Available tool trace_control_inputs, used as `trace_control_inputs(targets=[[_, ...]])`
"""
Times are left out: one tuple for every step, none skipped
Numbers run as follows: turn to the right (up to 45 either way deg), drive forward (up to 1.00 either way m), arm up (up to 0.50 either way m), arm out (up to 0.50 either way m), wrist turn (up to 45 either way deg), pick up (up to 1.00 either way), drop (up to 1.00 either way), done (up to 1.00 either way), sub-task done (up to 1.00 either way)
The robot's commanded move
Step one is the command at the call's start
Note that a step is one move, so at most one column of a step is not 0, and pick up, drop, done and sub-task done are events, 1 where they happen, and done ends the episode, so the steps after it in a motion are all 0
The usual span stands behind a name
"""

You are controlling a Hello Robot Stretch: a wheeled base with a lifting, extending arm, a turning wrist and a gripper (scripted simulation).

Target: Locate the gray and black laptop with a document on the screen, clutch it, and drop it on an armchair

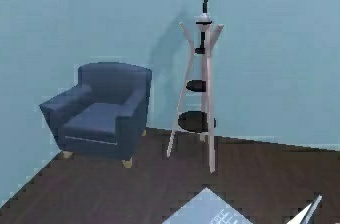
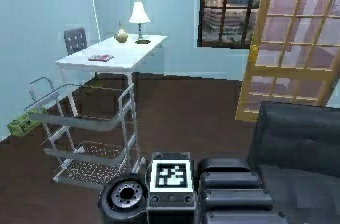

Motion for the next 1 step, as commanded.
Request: trace_control_inputs(targets=[[-30.0,0.00,0.00,0.00,0.0,0.00,0.00,0.00,0.00]])
